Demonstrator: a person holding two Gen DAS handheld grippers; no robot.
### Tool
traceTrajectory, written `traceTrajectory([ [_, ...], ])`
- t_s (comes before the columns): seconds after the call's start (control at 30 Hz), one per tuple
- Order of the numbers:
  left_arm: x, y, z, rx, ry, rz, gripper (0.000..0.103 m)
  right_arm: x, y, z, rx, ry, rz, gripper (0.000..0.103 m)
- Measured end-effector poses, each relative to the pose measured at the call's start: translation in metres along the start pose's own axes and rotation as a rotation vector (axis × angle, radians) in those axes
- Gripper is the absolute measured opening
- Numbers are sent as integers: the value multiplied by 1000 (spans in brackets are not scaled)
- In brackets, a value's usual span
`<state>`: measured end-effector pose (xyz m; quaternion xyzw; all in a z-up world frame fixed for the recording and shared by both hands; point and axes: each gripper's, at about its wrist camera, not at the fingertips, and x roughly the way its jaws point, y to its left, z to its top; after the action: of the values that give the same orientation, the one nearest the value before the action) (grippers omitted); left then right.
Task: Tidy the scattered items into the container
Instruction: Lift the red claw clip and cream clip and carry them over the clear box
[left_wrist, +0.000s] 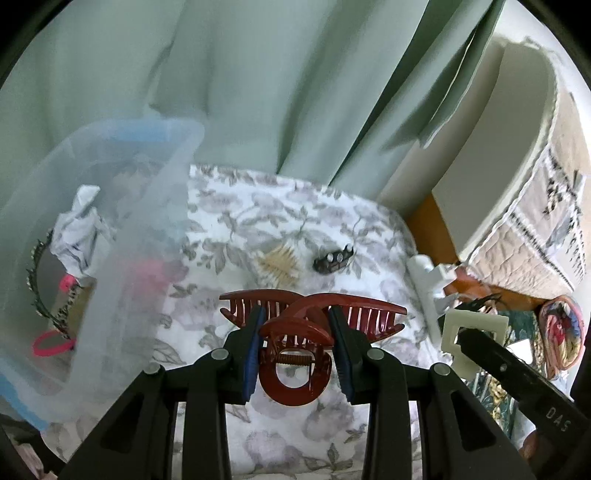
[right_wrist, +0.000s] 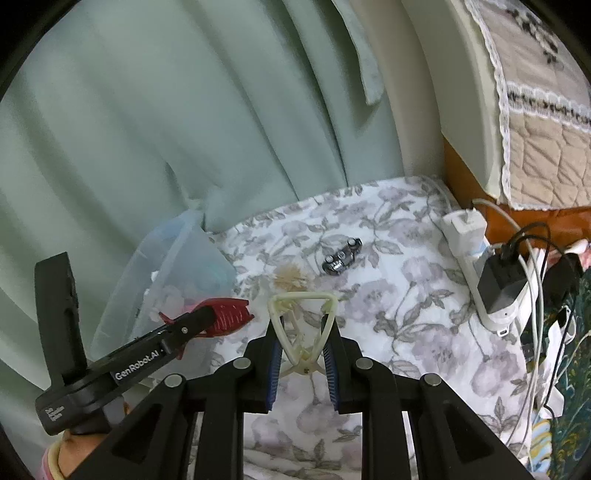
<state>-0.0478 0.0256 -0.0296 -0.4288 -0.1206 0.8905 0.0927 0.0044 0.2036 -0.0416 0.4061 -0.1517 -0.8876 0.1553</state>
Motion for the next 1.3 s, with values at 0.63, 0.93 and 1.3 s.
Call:
traceTrajectory([
  [0.63, -68, 28, 15, -58, -160, -32, 36, -32, 63, 16, -108, -71, 52, 23],
  [0.93, -96, 52, 18, -98, -228, -6, 36, -33, 96, 25, -169, -75, 99, 23],
  [1.3, -122, 101, 18, -184, -298, 52, 36, -19, 155, 39, -274, -58, 171, 23],
])
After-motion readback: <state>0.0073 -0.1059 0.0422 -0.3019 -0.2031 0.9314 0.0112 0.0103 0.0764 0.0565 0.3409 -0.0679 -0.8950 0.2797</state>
